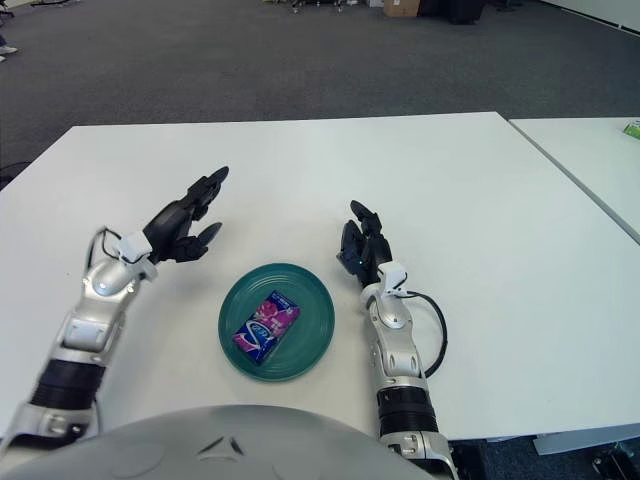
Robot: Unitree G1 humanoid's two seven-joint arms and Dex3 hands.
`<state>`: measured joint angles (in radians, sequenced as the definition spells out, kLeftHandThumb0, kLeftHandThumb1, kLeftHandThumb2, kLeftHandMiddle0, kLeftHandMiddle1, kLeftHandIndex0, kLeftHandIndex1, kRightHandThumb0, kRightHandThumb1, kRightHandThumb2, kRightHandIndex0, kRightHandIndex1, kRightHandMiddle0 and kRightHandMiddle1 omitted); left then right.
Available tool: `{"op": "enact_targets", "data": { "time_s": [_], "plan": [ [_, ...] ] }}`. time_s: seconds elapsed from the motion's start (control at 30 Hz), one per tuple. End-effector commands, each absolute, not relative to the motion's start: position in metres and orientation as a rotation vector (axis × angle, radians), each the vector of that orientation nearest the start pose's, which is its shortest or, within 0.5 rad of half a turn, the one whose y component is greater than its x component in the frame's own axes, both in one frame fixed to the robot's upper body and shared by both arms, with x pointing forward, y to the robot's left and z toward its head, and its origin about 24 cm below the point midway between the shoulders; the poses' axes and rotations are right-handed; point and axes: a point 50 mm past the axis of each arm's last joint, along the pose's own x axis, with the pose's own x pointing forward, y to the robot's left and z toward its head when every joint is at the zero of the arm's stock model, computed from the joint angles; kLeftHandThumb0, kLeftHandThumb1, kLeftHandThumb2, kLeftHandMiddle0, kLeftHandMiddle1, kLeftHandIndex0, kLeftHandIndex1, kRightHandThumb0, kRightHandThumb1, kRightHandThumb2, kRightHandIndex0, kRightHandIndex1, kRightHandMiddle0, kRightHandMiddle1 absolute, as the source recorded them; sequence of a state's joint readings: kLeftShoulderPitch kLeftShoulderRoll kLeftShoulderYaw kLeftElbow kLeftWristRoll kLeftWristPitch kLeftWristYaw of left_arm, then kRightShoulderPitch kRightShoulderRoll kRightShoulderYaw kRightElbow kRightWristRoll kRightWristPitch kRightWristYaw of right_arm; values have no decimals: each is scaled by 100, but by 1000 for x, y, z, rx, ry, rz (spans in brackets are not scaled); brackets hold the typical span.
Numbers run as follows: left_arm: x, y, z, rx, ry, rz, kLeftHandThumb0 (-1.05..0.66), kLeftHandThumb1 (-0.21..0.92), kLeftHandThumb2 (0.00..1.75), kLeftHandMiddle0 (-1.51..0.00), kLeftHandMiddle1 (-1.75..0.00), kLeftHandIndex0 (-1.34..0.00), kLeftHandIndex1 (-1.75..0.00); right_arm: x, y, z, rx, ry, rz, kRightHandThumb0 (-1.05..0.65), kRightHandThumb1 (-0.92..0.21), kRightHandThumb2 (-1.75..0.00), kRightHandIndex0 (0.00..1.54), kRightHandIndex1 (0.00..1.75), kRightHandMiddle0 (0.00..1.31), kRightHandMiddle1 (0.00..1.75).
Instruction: Put the gum into the plate.
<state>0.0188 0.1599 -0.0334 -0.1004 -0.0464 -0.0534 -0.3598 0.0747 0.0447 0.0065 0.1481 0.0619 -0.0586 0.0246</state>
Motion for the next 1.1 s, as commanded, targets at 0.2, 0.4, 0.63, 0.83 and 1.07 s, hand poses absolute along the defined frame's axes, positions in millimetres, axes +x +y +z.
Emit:
{"op": "enact_targets", "data": {
  "time_s": [0.2,0.4,0.63,0.83,1.07],
  "plan": [
    [223,155,44,-206,-2,-136,-105,92,93,0,0,0,0,217,-140,-21,110,258,26,-75,-92,-87,22,0,0,49],
    [218,153,40,-258,41,-88,-105,92,98,0,0,0,0,217,-139,-19,111,251,29,-72,-92,-90,22,0,0,48],
    [213,160,29,-213,107,-108,-105,92,100,0,0,0,0,217,-138,-17,110,245,37,-70,-92,-93,22,0,0,49],
    [208,161,16,-184,146,-122,-105,92,101,0,0,0,0,216,-139,-17,119,241,34,-69,-92,-96,23,1,0,50],
    [195,149,1,-174,173,-138,-105,92,101,0,0,0,0,213,-142,-15,123,234,36,-68,-92,-98,23,0,0,51]
  ]
}}
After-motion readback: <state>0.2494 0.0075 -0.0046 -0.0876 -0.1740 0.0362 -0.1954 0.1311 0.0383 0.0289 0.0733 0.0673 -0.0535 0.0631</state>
